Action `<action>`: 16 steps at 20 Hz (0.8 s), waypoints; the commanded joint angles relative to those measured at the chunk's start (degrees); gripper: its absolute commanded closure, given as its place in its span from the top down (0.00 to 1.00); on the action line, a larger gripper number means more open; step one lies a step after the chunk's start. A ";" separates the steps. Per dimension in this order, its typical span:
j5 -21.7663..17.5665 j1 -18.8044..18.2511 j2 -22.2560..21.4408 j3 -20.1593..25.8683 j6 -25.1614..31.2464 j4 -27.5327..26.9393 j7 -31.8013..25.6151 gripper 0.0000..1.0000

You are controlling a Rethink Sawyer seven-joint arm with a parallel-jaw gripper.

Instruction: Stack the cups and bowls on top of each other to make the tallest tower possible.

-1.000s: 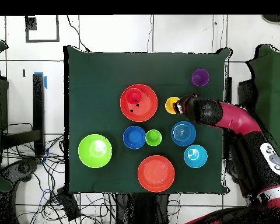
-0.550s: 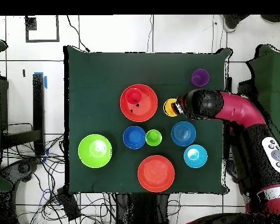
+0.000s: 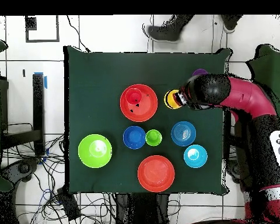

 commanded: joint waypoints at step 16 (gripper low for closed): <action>4.67 4.59 -1.41 0.97 2.34 -3.18 3.58 0.00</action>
